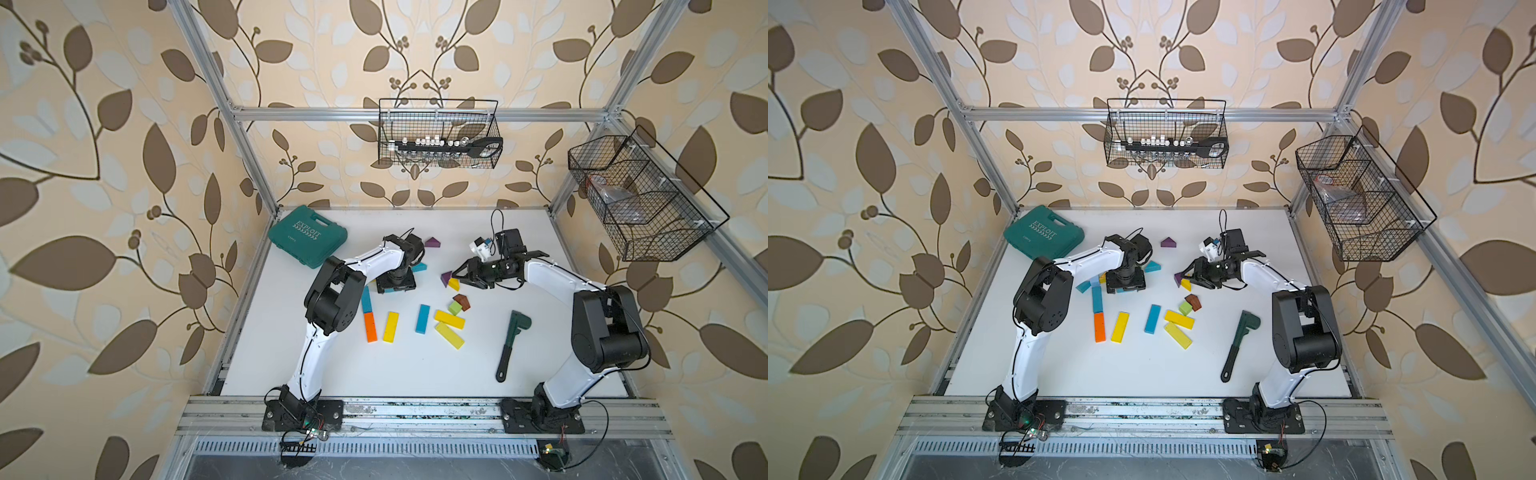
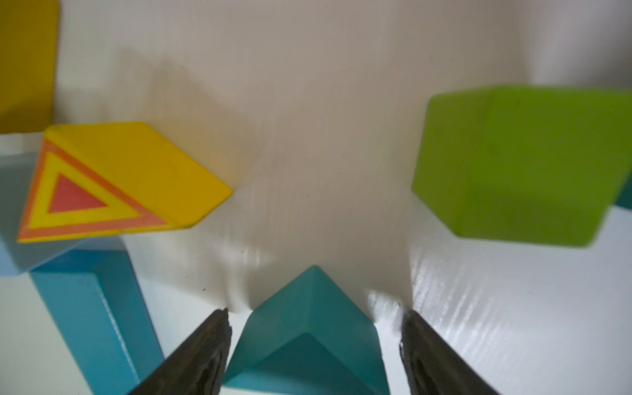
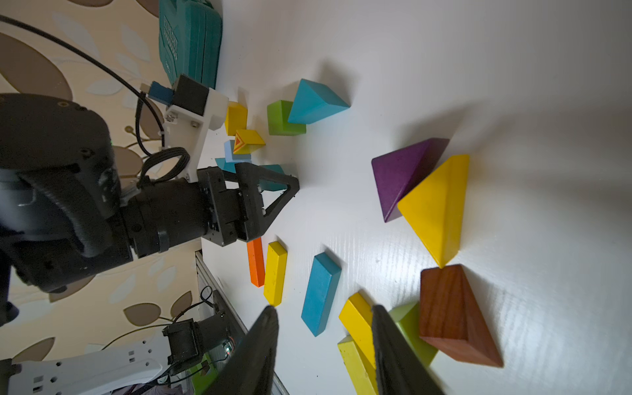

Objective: Assemble a small pinwheel with building blocks
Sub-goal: Place the building block at the center of the board, then assemble the building block at the center of the board.

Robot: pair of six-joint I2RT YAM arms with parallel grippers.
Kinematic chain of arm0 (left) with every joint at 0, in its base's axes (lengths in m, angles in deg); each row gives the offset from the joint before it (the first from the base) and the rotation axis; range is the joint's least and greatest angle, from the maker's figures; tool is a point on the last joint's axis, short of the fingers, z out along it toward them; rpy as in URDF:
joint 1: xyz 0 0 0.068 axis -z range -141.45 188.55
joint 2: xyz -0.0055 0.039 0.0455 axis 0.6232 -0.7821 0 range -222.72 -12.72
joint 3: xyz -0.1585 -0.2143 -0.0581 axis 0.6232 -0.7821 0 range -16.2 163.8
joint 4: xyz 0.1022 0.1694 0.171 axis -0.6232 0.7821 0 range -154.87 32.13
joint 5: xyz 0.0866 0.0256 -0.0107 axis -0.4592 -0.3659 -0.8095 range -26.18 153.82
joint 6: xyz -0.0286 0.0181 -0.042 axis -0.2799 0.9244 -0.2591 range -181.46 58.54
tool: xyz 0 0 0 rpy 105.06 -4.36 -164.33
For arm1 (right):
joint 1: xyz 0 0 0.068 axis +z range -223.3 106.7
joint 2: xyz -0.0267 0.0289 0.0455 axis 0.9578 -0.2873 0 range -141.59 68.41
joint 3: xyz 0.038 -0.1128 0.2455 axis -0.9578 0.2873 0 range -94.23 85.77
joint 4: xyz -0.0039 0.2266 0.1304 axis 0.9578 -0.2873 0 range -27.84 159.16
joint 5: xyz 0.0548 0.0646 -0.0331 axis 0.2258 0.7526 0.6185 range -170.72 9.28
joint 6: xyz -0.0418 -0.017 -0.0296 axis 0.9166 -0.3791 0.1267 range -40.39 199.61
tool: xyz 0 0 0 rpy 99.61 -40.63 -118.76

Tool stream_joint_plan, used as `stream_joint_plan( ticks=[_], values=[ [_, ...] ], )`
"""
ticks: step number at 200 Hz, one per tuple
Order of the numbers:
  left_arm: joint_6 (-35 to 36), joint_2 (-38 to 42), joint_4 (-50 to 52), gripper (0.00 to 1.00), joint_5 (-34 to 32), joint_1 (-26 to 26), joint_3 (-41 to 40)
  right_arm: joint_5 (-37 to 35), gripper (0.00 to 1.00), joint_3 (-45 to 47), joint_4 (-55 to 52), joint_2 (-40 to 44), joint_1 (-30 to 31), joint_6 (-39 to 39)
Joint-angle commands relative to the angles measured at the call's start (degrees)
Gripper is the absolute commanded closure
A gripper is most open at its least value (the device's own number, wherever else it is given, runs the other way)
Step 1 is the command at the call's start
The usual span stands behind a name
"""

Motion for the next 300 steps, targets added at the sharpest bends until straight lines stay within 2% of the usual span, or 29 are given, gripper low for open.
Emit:
stream_joint_plan(
  ticks=[1, 31, 50, 64, 82, 127, 178, 228, 271, 289, 300],
  values=[
    [2.4, 4.9, 3.0, 0.16, 1.1, 0.9, 0.0, -0.5, 0.54, 0.9, -1.1, 1.0, -0.2, 1.2],
    [9.8, 11.4, 8.5, 0.07, -1.7, 1.7, -1.8, -1.2, 0.54, 1.2, -1.3, 1.8, -0.2, 1.3],
    [16.0, 16.3, 8.5, 0.06, -1.4, 1.7, -6.6, -1.2, 0.53, 1.7, -0.7, 1.9, -0.3, 1.3],
    [19.2, 18.0, 7.5, 0.16, -0.7, 1.7, -9.9, -1.1, 0.54, 2.1, 0.0, 1.7, -0.3, 1.1],
    [20.3, 18.0, 6.9, 0.36, 0.3, 1.7, -12.3, -0.9, 0.54, 2.3, 0.4, 1.0, -0.2, 0.9],
    [17.3, 15.0, 0.9, 0.41, 6.0, 1.6, -12.4, -1.1, 0.54, 2.9, 0.9, 1.2, -0.3, 0.8],
    [13.2, 7.1, 1.9, 0.54, 4.7, -0.4, -7.2, -1.2, 0.54, 3.6, 1.0, 1.4, -0.7, 1.1],
    [12.6, 4.8, 0.7, 0.56, 5.1, -1.2, -5.6, -1.2, 0.54, 4.0, 1.5, 1.2, -1.2, 1.0],
    [10.1, 3.8, -0.6, 0.55, 7.3, -2.4, -5.6, -0.8, 0.54, 4.4, 2.4, 0.6, -1.3, 0.8],
    [8.5, 3.4, -0.5, 0.45, 7.1, -2.7, -5.4, -0.5, 0.54, 4.5, 2.8, 0.3, -1.2, 0.6],
    [7.6, 3.2, -0.4, 0.42, 6.5, -3.0, -5.4, -0.5, 0.54, 4.6, 2.9, 0.2, -1.3, 0.6]
  ],
)
